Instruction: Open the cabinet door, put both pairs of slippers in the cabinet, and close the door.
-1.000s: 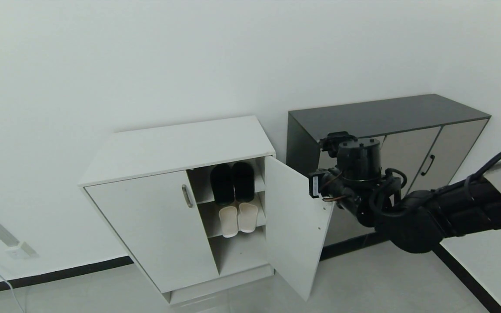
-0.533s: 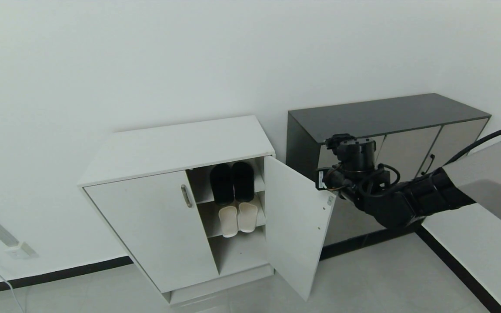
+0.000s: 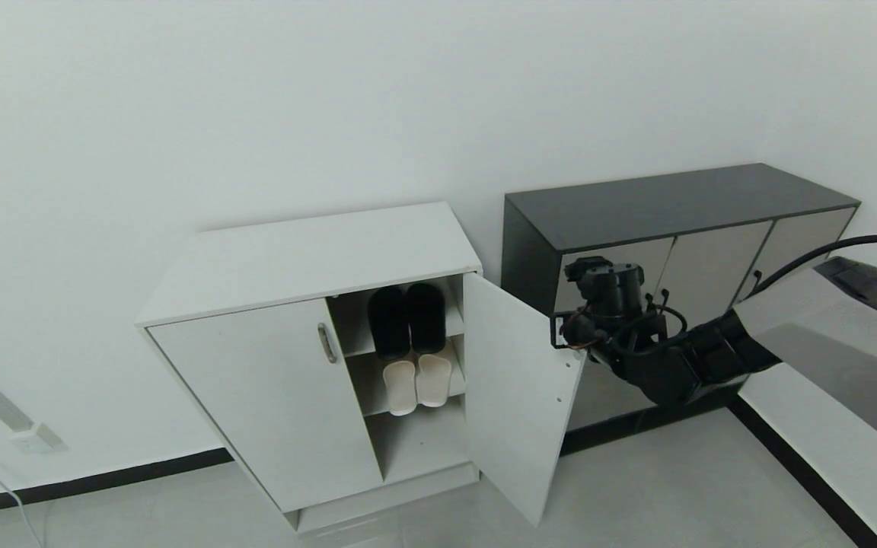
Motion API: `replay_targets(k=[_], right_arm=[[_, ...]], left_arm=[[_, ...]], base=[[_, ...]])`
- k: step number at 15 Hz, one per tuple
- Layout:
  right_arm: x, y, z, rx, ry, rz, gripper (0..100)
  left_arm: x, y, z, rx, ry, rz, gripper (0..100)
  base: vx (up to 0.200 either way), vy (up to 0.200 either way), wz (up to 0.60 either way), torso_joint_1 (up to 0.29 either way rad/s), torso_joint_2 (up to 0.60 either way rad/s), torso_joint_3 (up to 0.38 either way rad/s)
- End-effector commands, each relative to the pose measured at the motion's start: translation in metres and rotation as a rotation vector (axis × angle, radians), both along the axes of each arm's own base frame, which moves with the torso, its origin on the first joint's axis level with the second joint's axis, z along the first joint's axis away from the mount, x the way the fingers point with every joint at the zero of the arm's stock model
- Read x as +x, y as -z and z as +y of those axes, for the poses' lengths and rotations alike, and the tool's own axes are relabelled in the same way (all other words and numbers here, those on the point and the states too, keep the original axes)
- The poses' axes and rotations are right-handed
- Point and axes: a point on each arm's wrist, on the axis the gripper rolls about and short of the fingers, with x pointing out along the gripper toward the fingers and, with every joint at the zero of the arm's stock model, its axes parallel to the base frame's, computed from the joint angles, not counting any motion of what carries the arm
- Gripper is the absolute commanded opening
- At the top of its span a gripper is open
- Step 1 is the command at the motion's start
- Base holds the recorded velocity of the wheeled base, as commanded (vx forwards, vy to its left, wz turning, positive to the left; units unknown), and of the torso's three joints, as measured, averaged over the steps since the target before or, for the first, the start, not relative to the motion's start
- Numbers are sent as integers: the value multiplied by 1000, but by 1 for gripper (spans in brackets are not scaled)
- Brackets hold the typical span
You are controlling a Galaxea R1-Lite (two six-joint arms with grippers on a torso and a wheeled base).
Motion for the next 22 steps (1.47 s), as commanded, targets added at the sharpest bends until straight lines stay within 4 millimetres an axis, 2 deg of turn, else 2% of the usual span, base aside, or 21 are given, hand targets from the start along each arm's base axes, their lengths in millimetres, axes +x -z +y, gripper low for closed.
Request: replay_targets(k=[1,6,10,13,15,17,22], right_arm=[[1,7,1,-7,1,13,0],[-4,6,7,-8,-16,14,0],[-24,4,24,-16,-71,25,0],[-62,-5,50,-7,-166,36,0],[-81,-3,65,3,-215,54,0],[-90,-5,70,4,-236,55,0],[-100,-13,62,-35,-280,46,0]], left_arm=[[0,0,0,0,0,1,0],[0,0,0,0,0,1,0],[0,0,0,0,0,1,0],[0,0,0,-2,0,1,0],[0,0,0,-2,0,1,0],[0,0,0,-2,0,1,0],[0,0,0,-2,0,1,0]], base=[[0,0,0,0,0,0],[0,0,0,0,0,0],[0,0,0,0,0,0],[0,0,0,0,0,0],[0,0,0,0,0,0],[0,0,0,0,0,0],[0,0,0,0,0,0]])
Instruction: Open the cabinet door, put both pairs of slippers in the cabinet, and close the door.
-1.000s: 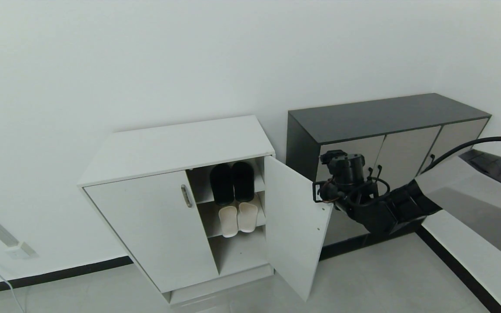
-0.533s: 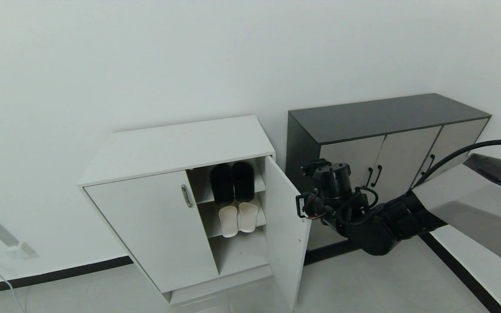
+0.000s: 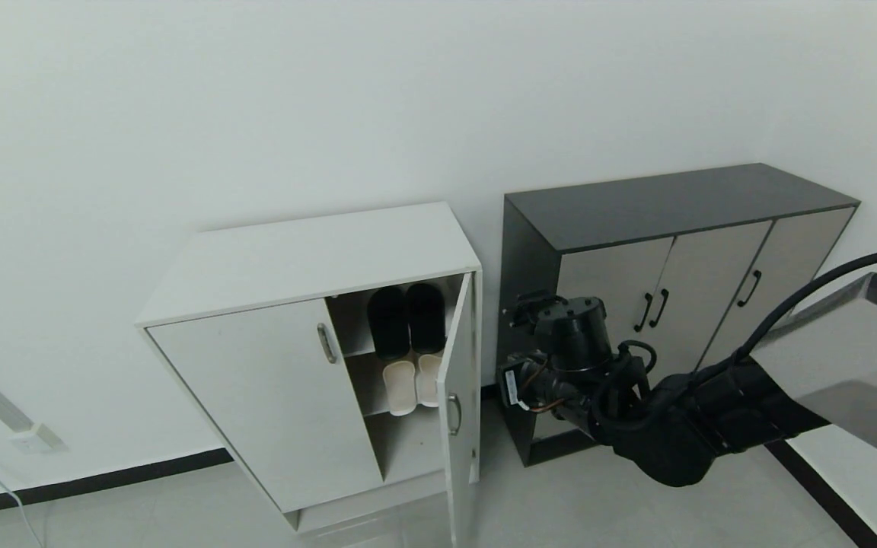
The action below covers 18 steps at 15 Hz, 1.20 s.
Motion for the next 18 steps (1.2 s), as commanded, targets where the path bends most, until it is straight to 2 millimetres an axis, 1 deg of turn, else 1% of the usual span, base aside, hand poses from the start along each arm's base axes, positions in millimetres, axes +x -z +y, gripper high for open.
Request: replay_targets(k=[1,4,6,11,15,18], right_arm=[[-3,-7,-2,10,-2,-11,0],[-6,-5,0,10,-13,-11,0],[-11,-5,2,9,-31,-5,0],[-15,-4,-1,9,-67,14,0],[-19,3,-4,9,-102,27,0],[-27,13,-16,16,-175,35,0]], left_arm=[[0,0,0,0,1,1,0],[0,0,0,0,1,1,0],[0,0,0,0,1,1,0],[0,0,0,0,1,1,0],[0,0,0,0,-1,1,0],[0,0,0,0,-1,1,0]], base=[[0,0,0,0,0,0],[0,0,0,0,0,0],[0,0,600,5,2,5],[0,0,600,2,5,0],[0,0,0,0,0,0],[0,0,0,0,0,0]])
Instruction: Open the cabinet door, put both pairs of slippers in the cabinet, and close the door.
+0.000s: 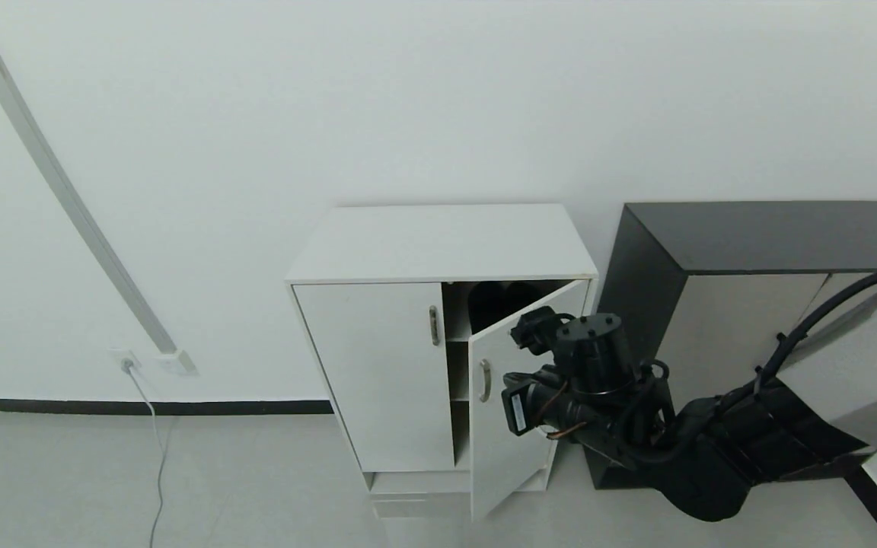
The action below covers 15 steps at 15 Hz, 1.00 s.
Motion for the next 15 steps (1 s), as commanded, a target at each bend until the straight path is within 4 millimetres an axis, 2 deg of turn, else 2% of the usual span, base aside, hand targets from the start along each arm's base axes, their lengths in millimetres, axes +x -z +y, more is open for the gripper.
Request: replay_targets(k=[1,7,11,14,15], right_arm=[[-6,7,-11,-3,-27,20,0],[-31,31,-29,-12,-67,52,0],[-46,44,-35,-22,-87,66,0],[-49,44,-34,-13,-95,55,0],[-49,45,-33,-14,-95,58,0]], left_arm=[[0,0,0,0,0,2,0],[0,0,0,1,0,2,0],[0,0,0,1,0,2,0],[0,0,0,0,0,2,0],[0,0,0,0,-1,2,0]], base=[[0,0,0,0,0,0],[0,0,0,0,0,0],[200,0,0,-4,-5,4],[200,0,0,7,2,1],[0,0,0,0,0,0]])
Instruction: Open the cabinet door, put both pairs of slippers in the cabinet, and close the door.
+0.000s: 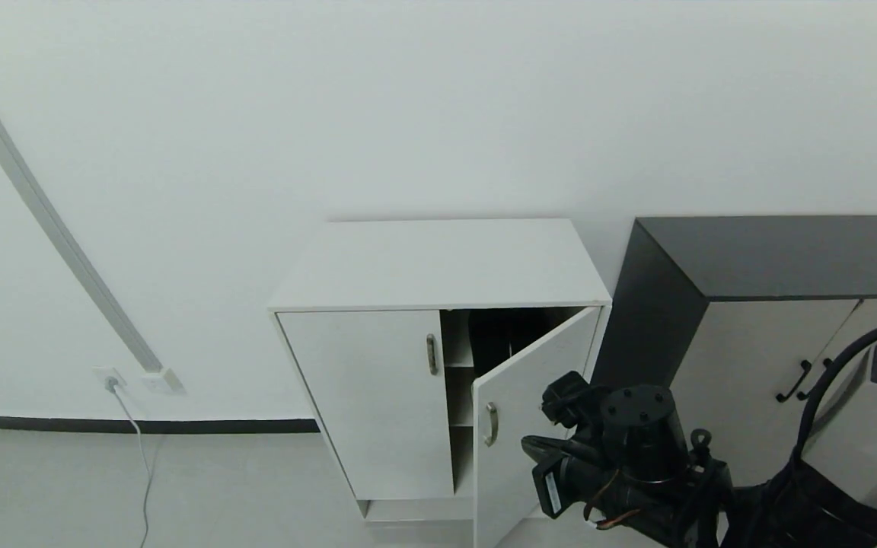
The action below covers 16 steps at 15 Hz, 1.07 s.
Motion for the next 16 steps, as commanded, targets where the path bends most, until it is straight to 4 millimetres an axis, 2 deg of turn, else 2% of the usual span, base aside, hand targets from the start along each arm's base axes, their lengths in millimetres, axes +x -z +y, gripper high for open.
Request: replay_targets(k=[1,4,7,9,16], right_arm=[[0,4,1,-8,-1,9,0],[7,9,5,-9,5,14,0],[22,15,13,2,22,4,0],[40,21,17,10,46,-5,0],[78,31,23,41,100,-39,0]], left_arm=[[0,0,0,-1,0,1,0],[0,0,0,-1,0,1,0],[0,0,0,-3,0,1,0],[0,0,0,-3,-2,1,0],[0,0,0,-3,-6,1,0]], base=[[0,0,0,0,0,0],[0,0,0,0,0,0],[0,0,0,0,0,0],[0,0,0,0,0,0],[0,0,0,0,0,0]])
